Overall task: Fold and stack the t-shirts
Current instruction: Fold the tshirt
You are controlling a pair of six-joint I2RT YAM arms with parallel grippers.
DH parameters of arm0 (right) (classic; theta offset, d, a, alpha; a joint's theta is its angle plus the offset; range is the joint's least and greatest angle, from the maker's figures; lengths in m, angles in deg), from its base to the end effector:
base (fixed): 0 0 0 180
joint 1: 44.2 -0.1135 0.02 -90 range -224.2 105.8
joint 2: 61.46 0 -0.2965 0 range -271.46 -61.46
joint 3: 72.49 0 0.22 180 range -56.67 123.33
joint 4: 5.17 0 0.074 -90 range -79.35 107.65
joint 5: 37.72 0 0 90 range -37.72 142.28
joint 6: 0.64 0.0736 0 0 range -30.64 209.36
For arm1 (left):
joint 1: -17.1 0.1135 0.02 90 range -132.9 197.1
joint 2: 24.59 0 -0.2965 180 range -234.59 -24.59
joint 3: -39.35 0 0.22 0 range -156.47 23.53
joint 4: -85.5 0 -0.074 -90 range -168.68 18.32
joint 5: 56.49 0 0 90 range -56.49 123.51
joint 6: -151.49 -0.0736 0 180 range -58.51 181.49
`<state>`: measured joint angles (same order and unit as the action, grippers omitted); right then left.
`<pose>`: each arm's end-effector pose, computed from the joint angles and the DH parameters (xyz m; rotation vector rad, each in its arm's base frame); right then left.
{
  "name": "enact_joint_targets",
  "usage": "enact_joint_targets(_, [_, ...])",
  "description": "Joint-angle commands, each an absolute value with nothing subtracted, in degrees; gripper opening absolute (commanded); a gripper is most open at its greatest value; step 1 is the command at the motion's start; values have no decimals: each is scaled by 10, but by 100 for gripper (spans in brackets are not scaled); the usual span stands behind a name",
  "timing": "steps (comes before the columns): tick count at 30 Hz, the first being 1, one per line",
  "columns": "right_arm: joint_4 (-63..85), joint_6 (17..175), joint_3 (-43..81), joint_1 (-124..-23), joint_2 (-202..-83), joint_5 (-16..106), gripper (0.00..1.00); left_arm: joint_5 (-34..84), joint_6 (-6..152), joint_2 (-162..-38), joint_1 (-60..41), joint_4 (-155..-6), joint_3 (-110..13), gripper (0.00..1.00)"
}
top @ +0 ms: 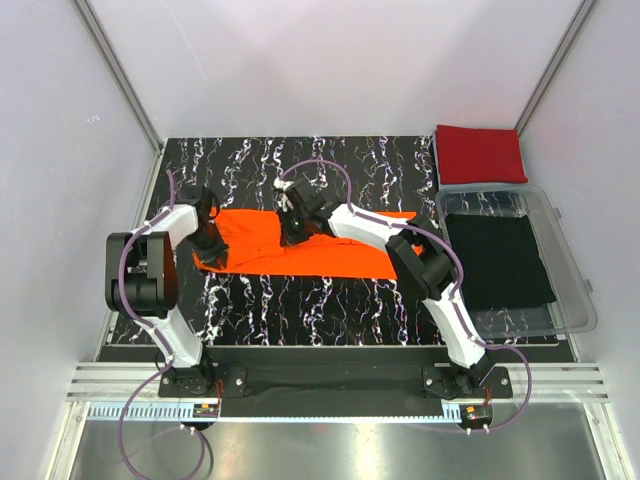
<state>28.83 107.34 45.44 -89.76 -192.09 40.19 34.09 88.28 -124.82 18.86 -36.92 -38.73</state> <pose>0.3585 0.3876 0.1839 -0.6988 2.4059 0.7485 0.3026 0.0100 0.1771 -0.7322 2.8723 -0.0431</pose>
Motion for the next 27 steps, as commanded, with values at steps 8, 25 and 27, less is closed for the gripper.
enact_joint_targets(8, [330, 1100, 489, -903, -1888, 396, 27, 387, 874, -1184, 189, -308, -484, 32])
enact_joint_targets(25, [329, 1144, 529, -914, -1903, 318, 14, 349, 896, -1280, 185, -342, -495, 32])
enact_joint_targets(27, [329, 1145, 534, -915, -1912, 308, 14, 354, 896, -1286, 185, -343, -497, 32])
